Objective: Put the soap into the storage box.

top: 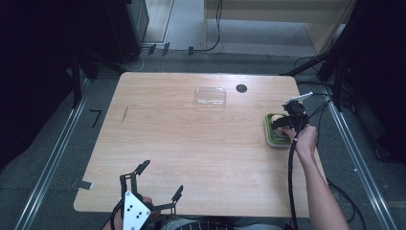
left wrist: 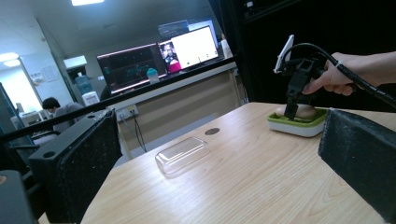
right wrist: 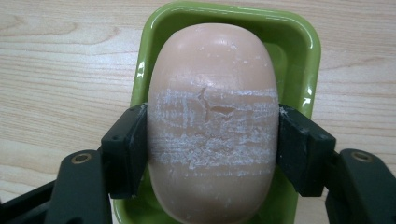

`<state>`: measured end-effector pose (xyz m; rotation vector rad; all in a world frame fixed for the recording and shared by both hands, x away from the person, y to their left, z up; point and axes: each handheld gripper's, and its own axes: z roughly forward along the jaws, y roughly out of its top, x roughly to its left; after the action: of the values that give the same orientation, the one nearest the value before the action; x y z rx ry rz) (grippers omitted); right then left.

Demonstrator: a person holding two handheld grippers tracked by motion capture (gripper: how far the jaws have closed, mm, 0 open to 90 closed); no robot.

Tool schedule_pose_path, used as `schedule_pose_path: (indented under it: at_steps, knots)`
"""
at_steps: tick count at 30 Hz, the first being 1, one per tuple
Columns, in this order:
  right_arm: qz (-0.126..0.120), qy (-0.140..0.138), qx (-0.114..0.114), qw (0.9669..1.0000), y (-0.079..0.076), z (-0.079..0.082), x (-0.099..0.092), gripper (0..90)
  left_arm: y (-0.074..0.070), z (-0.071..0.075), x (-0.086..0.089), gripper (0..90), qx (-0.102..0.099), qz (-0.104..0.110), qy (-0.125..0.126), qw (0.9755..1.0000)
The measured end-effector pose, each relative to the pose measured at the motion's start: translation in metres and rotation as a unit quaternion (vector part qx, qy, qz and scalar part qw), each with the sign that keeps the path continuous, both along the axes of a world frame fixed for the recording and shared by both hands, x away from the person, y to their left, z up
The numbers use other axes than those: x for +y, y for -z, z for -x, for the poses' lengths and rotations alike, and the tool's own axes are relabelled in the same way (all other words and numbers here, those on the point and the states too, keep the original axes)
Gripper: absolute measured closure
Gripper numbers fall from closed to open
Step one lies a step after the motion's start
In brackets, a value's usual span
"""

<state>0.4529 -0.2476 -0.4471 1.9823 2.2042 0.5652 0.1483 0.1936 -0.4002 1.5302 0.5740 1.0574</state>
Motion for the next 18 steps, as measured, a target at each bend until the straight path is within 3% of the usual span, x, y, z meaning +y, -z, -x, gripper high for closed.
schedule_pose_path:
  at_steps: [8, 18]
  knots:
    - [0.014, 0.000, 0.002, 0.9999, 0.0079, -0.0021, 0.0053, 33.5, 0.0000, 0.0000, 0.0003, 0.0, 0.000, 0.000, 0.000, 1.0000]
    - [0.015, 0.003, 0.001, 0.9999, 0.0080, -0.0017, 0.0048, 33.4, 0.0000, 0.0000, 0.0000, 0.0, 0.000, 0.000, 0.001, 1.0000]
